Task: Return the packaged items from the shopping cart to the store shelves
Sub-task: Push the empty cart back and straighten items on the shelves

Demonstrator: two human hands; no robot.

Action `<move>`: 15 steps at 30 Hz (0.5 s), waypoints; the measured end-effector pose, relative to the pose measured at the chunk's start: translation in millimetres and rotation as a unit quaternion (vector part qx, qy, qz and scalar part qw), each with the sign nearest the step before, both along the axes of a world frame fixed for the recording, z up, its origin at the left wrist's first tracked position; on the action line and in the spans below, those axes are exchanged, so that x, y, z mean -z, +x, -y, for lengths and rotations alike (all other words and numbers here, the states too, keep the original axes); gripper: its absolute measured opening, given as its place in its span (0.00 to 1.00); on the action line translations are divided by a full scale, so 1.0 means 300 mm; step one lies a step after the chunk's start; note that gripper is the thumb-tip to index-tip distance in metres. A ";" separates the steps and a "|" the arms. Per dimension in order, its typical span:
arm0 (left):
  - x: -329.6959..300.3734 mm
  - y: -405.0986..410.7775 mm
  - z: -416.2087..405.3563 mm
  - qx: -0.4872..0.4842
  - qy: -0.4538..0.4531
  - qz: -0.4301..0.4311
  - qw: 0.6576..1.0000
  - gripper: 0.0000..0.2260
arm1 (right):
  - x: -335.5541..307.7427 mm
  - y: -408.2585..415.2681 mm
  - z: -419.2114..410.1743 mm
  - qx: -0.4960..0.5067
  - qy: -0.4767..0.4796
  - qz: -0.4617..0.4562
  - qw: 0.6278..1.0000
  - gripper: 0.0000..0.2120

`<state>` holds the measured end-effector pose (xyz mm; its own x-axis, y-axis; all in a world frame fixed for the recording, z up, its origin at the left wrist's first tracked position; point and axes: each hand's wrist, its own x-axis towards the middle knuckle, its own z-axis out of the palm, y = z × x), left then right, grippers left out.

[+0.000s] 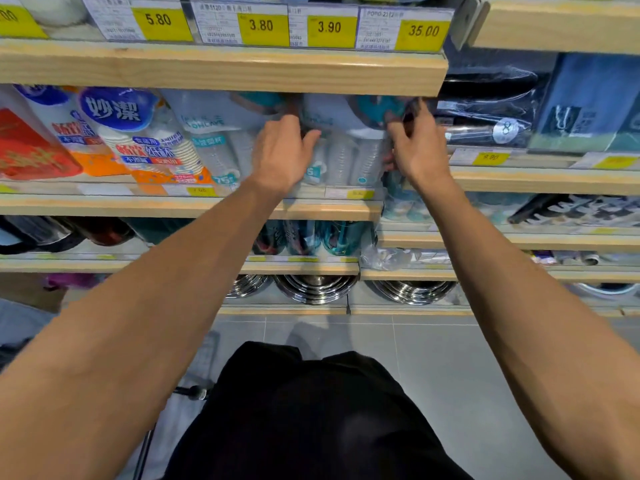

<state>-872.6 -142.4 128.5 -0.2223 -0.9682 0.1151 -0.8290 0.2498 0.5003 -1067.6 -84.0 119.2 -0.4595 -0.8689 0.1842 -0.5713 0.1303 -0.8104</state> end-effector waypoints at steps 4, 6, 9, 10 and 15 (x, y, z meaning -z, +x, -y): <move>-0.012 -0.034 0.020 0.041 0.118 -0.100 0.987 0.21 | -0.015 -0.001 -0.014 -0.011 0.005 -0.088 0.996 0.30; -0.034 -0.035 0.034 0.052 0.170 -0.162 0.971 0.20 | -0.014 0.010 -0.015 -0.017 0.007 -0.090 0.996 0.32; -0.062 -0.032 0.031 0.058 0.186 -0.196 0.961 0.19 | -0.019 0.021 -0.011 -0.005 0.022 -0.070 0.997 0.31; -0.066 -0.029 0.027 0.058 0.182 -0.196 0.962 0.17 | -0.023 0.020 -0.007 -0.002 0.030 -0.062 0.998 0.30; -0.054 0.019 0.009 0.043 0.060 -0.119 0.990 0.24 | -0.034 0.014 0.010 -0.001 0.062 0.009 0.998 0.26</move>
<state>-867.1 -145.1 144.7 -0.2848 -0.9568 0.0585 -0.6625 0.2405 0.7094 -1063.3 -87.1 129.5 -0.4596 -0.8856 0.0673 -0.5577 0.2287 -0.7979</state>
